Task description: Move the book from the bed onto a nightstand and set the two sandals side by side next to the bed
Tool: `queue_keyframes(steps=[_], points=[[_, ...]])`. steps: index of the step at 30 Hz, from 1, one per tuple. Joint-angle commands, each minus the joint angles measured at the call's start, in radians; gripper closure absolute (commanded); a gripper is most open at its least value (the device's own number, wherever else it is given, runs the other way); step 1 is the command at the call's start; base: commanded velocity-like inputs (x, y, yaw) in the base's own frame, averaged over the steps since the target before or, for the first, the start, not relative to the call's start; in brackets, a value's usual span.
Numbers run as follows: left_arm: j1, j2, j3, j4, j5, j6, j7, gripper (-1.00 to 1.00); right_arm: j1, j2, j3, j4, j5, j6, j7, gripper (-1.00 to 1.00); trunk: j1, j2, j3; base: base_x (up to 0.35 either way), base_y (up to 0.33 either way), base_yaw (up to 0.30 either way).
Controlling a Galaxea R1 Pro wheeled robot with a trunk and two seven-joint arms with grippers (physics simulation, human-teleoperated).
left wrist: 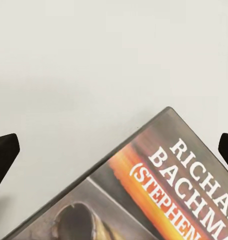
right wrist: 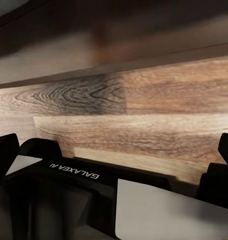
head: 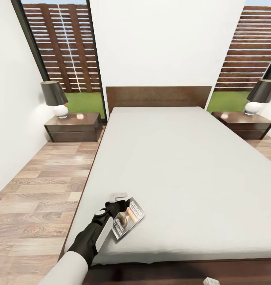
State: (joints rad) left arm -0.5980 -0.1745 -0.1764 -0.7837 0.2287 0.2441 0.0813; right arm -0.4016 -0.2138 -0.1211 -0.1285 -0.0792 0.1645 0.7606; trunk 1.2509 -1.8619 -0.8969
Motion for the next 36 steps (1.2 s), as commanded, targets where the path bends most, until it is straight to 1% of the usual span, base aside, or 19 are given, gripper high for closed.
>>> queue_keyframes(steps=[1,13,23,35,36], points=[[0.000,0.000,-0.002,-0.001,0.011,0.005,0.008,-1.00,0.000,0.000,-0.003,0.000,-0.008,0.010,0.003,-1.00,0.000,0.000,-0.001,0.003,0.000,0.000],[0.000,0.000,-0.002,0.000,0.011,0.006,0.008,-1.00,0.000,0.001,-0.003,0.000,-0.008,0.010,0.003,-1.00,0.000,0.000,-0.001,0.000,0.000,0.000],[0.000,0.000,-0.002,0.000,0.011,0.005,0.008,-1.00,0.000,0.001,-0.003,0.000,-0.008,0.010,0.003,-1.00,0.038,-0.070,-0.032,0.000,0.000,0.000],[0.000,0.000,-0.002,0.000,0.011,0.006,0.008,-1.00,0.000,0.001,-0.003,0.000,-0.008,0.010,0.003,-1.00,0.038,-0.070,-0.032,0.000,0.000,0.000],[0.000,0.000,-0.002,0.000,0.012,0.006,0.008,-1.00,0.000,0.001,-0.003,0.000,-0.008,0.010,0.003,-1.00,0.042,-0.077,-0.035,0.000,0.000,0.000]])
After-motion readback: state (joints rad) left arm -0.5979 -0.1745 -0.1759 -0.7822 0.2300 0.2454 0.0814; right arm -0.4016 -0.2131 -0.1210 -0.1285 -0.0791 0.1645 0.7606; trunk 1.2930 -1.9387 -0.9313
